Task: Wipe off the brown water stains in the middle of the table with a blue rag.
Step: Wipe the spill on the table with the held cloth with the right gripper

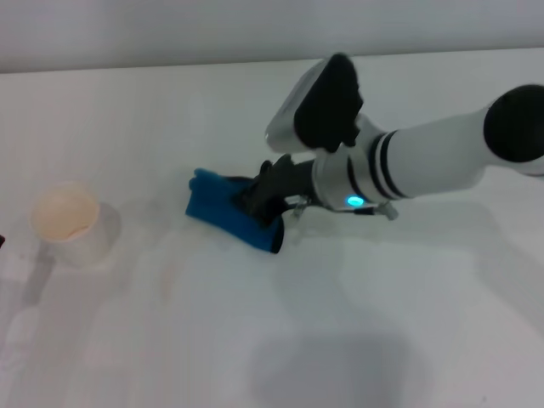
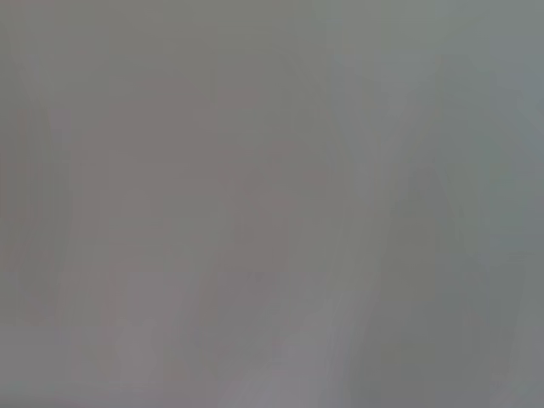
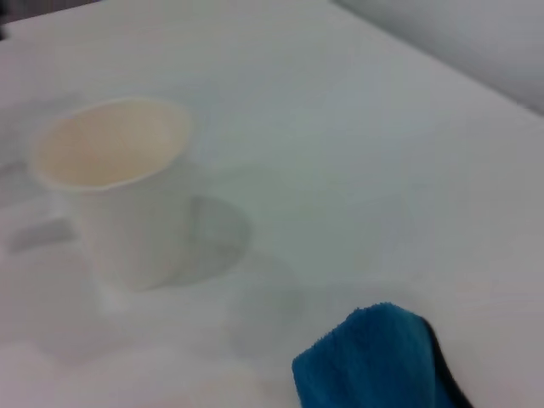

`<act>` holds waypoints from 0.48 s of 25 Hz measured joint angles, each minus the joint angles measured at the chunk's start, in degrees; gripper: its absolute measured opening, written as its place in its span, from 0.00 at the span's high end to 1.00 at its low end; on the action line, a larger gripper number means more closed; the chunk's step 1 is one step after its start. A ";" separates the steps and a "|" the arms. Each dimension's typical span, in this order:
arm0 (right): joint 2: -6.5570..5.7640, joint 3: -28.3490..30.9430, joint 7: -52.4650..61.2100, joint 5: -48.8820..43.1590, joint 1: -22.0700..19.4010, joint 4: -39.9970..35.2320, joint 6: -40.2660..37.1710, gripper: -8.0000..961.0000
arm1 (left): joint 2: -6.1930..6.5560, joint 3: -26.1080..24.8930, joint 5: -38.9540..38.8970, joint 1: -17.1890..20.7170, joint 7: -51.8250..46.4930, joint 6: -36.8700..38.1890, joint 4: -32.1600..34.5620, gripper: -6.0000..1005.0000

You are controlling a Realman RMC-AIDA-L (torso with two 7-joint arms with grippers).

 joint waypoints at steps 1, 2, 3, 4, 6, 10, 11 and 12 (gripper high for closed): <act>-0.05 1.10 -0.05 -0.24 0.08 0.45 0.00 0.95 | 0.02 0.00 0.00 0.01 0.00 0.00 0.00 0.13; -0.09 2.32 -0.07 -0.68 0.15 1.10 -0.01 0.95 | 0.03 0.00 0.00 0.02 0.00 0.00 0.00 0.13; -0.08 3.61 -0.09 -1.16 0.31 1.87 -0.01 0.95 | 0.03 0.00 0.00 0.02 0.00 0.00 0.00 0.13; -0.06 4.61 -0.10 -1.56 0.41 2.43 -0.05 0.95 | 0.04 0.00 0.00 0.03 0.00 0.00 0.00 0.13; 0.01 5.82 -0.10 -1.95 0.51 3.22 -0.09 0.95 | 0.05 0.00 -0.01 0.04 0.00 0.01 0.00 0.13; 0.27 4.71 -0.10 -1.92 0.57 2.83 0.26 0.95 | 0.05 -0.02 -0.01 0.01 0.00 0.01 0.00 0.13; 0.32 3.80 -0.05 -1.83 0.62 2.51 0.33 0.95 | 0.05 -0.05 -0.03 -0.04 0.00 0.01 0.00 0.13; 0.41 2.28 0.13 -1.60 0.72 2.07 0.41 0.95 | 0.05 -0.06 -0.05 -0.10 0.00 0.01 0.00 0.13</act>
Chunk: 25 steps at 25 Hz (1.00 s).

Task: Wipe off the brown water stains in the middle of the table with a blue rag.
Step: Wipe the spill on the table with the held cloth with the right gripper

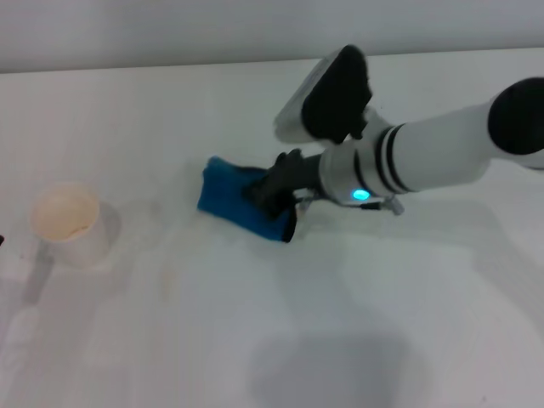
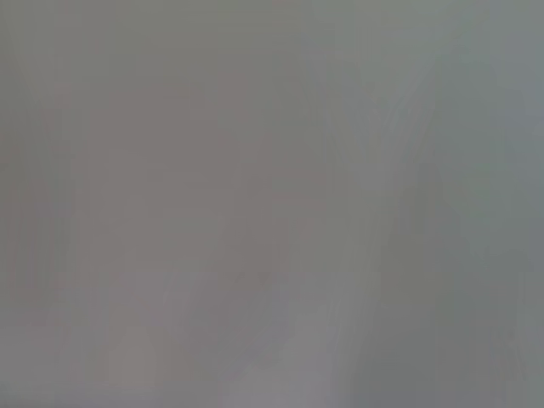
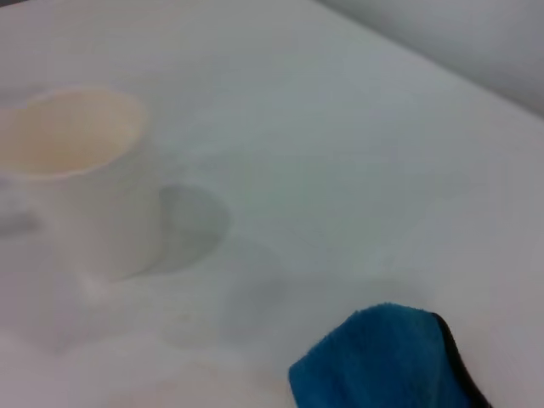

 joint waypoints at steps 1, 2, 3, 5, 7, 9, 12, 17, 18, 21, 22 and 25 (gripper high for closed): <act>0.04 -1.24 0.17 0.29 0.11 -0.34 0.01 0.95 | 0.00 -0.01 -0.01 -0.07 0.00 0.00 0.00 0.13; 0.08 -3.01 0.40 0.99 0.32 -0.76 0.02 0.95 | 0.00 -0.01 -0.02 -0.10 0.00 0.00 0.00 0.13; 0.08 -4.51 0.54 1.79 0.52 -1.09 0.02 0.95 | 0.00 -0.02 -0.02 -0.11 0.00 0.00 0.00 0.13; 0.09 -7.94 0.51 4.43 1.18 -1.60 0.05 0.95 | 0.00 -0.03 -0.03 -0.12 0.00 0.00 0.00 0.13; 0.09 -11.13 0.50 6.04 1.52 -2.56 0.76 0.95 | 0.00 -0.04 -0.19 -0.10 0.00 -0.02 0.00 0.13; 0.09 -11.83 0.55 6.15 1.50 -3.11 1.37 0.95 | 0.00 -0.03 -0.31 -0.07 0.00 -0.12 0.00 0.13; 0.09 -12.72 0.49 6.19 1.01 -4.69 3.86 0.94 | 0.00 -0.03 -0.55 -0.07 0.00 -0.59 0.00 0.13; 0.09 -13.29 -0.02 6.20 1.05 -6.13 9.02 0.94 | 0.00 -0.03 -0.60 -0.14 0.00 -0.86 0.00 0.13; 0.09 -13.33 -0.06 6.17 1.22 -6.18 10.29 0.94 | 0.00 -0.03 -0.64 -0.16 0.00 -0.88 0.00 0.13; 0.09 -13.64 -0.09 6.13 1.61 -6.20 12.79 0.94 | 0.00 -0.03 -0.73 -0.28 0.00 -1.01 0.00 0.13; 0.09 -13.93 -0.10 6.20 1.61 -6.22 12.83 0.94 | 0.00 -0.03 -0.75 -0.33 0.00 -1.14 0.00 0.13; 0.09 -15.79 -0.11 7.44 1.48 -6.46 9.84 0.94 | -0.01 -0.03 -0.75 -0.47 0.00 -1.50 0.00 0.13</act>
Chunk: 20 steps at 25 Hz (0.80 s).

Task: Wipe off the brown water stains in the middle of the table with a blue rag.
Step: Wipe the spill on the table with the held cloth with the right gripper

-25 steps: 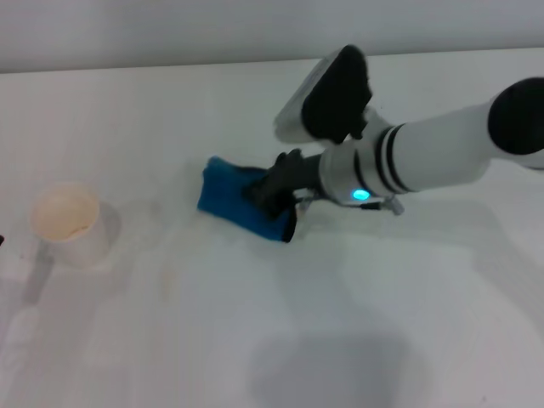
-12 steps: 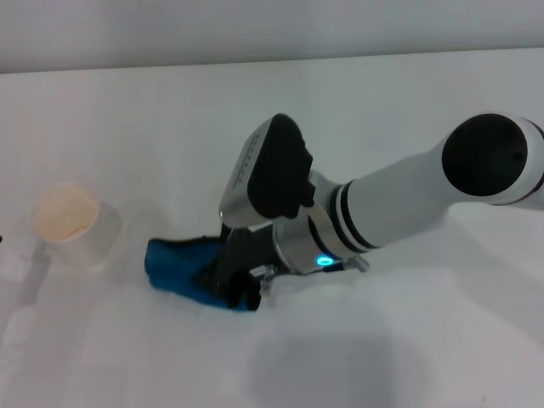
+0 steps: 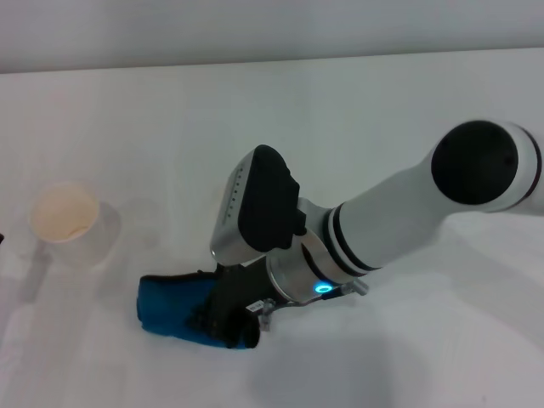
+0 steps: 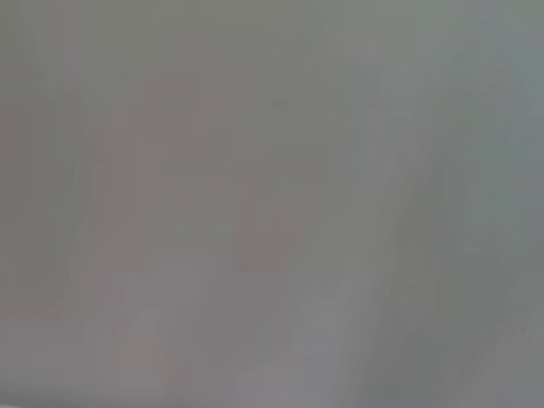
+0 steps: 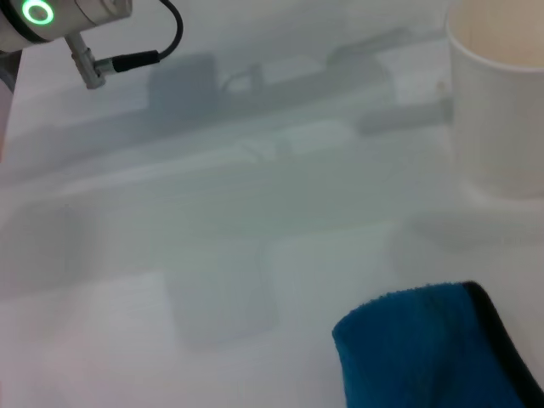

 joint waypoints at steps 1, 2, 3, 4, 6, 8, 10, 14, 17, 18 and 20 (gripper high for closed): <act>0.00 0.00 0.00 0.00 0.00 0.00 0.00 0.94 | 0.00 0.00 0.00 0.00 0.00 0.00 0.00 0.13; 0.00 -1.89 -0.01 1.71 0.20 0.30 -4.98 0.94 | 0.00 0.00 0.00 -0.01 0.00 -0.01 0.00 0.13; 0.00 -2.05 -0.01 1.85 0.22 0.37 -5.66 0.94 | 0.00 0.00 0.00 -0.01 0.00 -0.01 0.00 0.13; 0.00 -2.50 -0.02 2.20 0.26 0.54 -7.36 0.94 | 0.00 0.00 0.00 -0.01 0.00 -0.01 0.00 0.13; 0.00 -3.15 0.13 2.47 0.22 0.73 -10.15 0.94 | 0.00 0.00 0.00 -0.01 0.00 -0.01 0.00 0.13; 0.00 -3.64 0.42 2.53 0.14 0.82 -12.38 0.94 | 0.00 0.00 0.00 0.02 0.00 -0.01 0.00 0.13; 0.00 -3.83 0.56 2.59 0.03 0.92 -14.29 0.94 | 0.00 0.00 0.00 0.09 0.00 -0.01 0.00 0.13; 0.00 -3.91 0.71 2.77 0.03 2.41 -17.34 0.94 | 0.00 0.00 0.01 0.09 0.00 -0.01 0.00 0.13; 0.00 -3.89 0.84 3.23 0.40 4.37 -19.07 0.94 | 0.00 0.00 0.02 0.06 0.00 -0.01 0.00 0.13; 0.00 -3.76 0.85 3.32 0.55 4.98 -19.64 0.94 | 0.00 0.00 0.02 0.06 0.00 -0.01 0.00 0.13; 0.00 -3.48 0.85 3.32 0.71 5.92 -20.62 0.94 | 0.00 0.00 -0.01 0.05 0.00 0.00 0.00 0.13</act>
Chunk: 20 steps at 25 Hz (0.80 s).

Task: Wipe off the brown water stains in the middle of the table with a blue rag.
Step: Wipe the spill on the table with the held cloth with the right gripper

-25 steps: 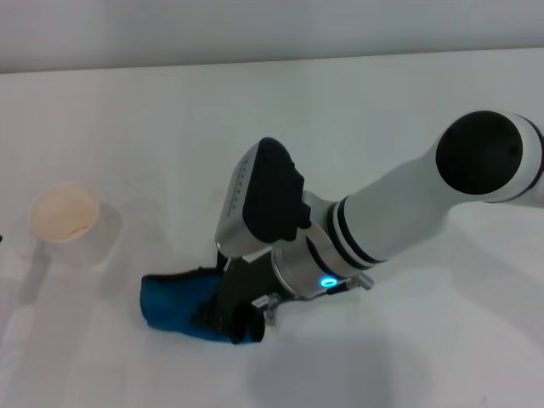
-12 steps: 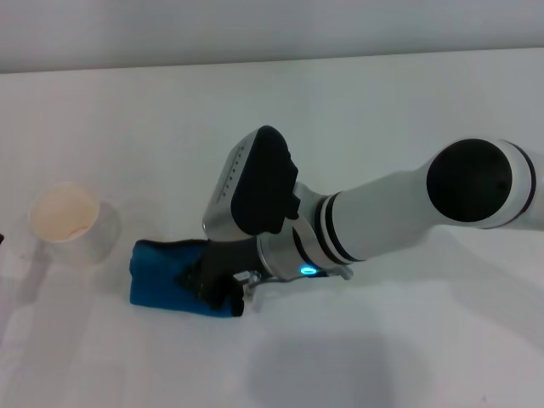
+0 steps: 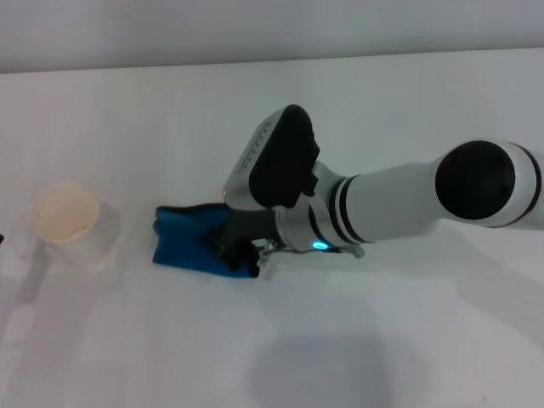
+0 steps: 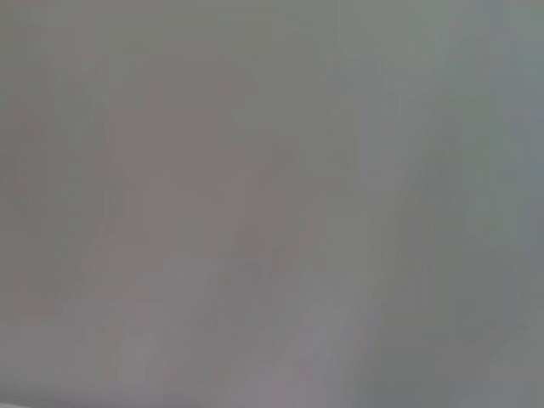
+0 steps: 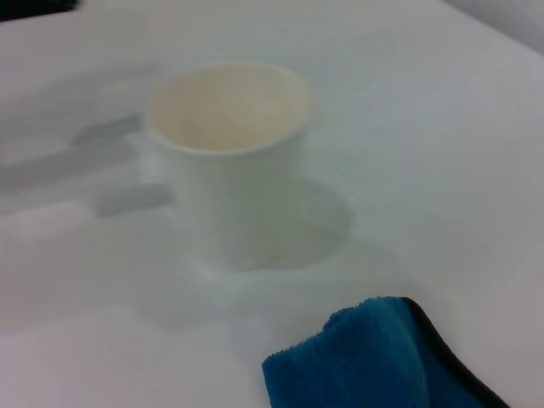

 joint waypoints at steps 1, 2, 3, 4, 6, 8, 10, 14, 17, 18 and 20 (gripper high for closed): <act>0.00 0.16 0.00 0.00 0.13 0.55 -0.56 0.94 | 0.00 0.00 -0.03 -0.02 0.00 0.00 0.00 0.13; 0.00 0.22 0.00 0.00 0.31 1.06 -1.23 0.94 | 0.00 0.00 -0.05 -0.04 0.00 0.00 0.00 0.13; 0.00 0.33 0.00 0.00 0.47 1.56 -1.98 0.94 | 0.00 0.00 -0.08 -0.07 0.00 0.01 0.00 0.13; 0.00 0.47 0.00 0.00 0.56 1.90 -2.60 0.94 | 0.00 0.00 -0.09 -0.08 0.00 0.01 0.00 0.13; 0.00 0.80 0.00 -0.03 0.76 2.73 -3.95 0.94 | -0.01 -0.02 -0.29 -0.08 0.00 0.01 0.00 0.13; 0.01 1.53 0.00 -0.09 1.09 3.68 -5.22 0.94 | -0.04 -0.06 -0.75 -0.07 0.00 0.01 0.00 0.13; 0.00 3.06 0.00 -0.22 1.41 4.92 -6.31 0.94 | -0.09 -0.08 -1.11 -0.06 0.00 0.01 0.00 0.13; -0.02 6.84 -0.17 -0.55 2.18 8.07 -7.67 0.94 | -0.09 -0.09 -1.33 -0.06 0.00 0.01 0.00 0.13; -0.18 9.34 -0.53 -0.67 2.74 10.03 -7.78 0.94 | -0.09 -0.09 -1.42 -0.06 0.00 0.00 0.00 0.13; -0.23 10.16 -0.60 -0.70 3.01 10.90 -7.93 0.94 | -0.09 -0.09 -1.42 -0.06 0.00 0.00 0.00 0.13; -0.33 11.39 -0.71 -0.73 3.45 12.39 -8.34 0.94 | -0.09 -0.09 -1.43 -0.06 0.00 0.00 0.00 0.13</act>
